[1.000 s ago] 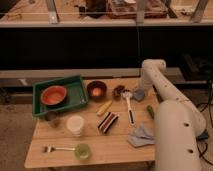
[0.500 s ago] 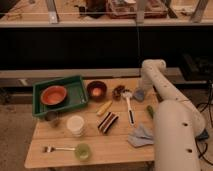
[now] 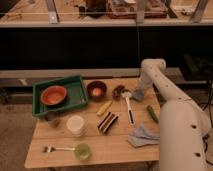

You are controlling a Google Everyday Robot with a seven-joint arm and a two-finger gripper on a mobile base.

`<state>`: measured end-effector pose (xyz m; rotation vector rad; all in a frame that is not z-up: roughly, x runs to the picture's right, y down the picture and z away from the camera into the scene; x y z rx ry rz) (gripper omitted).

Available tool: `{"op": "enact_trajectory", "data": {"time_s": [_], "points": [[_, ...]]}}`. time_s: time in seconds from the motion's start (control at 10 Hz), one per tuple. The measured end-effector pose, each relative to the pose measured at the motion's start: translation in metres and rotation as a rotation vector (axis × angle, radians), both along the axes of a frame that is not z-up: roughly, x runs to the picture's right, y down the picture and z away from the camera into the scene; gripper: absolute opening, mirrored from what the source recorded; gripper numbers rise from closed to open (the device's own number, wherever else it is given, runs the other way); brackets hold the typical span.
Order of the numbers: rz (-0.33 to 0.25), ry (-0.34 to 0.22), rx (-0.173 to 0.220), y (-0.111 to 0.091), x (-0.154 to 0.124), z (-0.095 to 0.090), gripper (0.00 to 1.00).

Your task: Wipe table surface with sponge

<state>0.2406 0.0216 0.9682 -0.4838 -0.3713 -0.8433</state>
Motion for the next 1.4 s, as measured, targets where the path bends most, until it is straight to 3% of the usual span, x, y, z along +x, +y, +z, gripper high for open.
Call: {"op": "enact_trajectory", "data": {"time_s": [0.3, 0.5, 0.9, 1.1, 1.4], "points": [[-0.037, -0.079, 0.001, 0.012, -0.034, -0.013, 0.02], [-0.062, -0.095, -0.009, 0.025, -0.036, -0.020, 0.02], [0.007, -0.063, -0.021, 0.038, 0.013, -0.024, 0.02], [0.050, -0.023, -0.004, 0.040, 0.046, -0.022, 0.02], [0.077, -0.001, 0.036, 0.013, 0.051, -0.008, 0.02]]}}
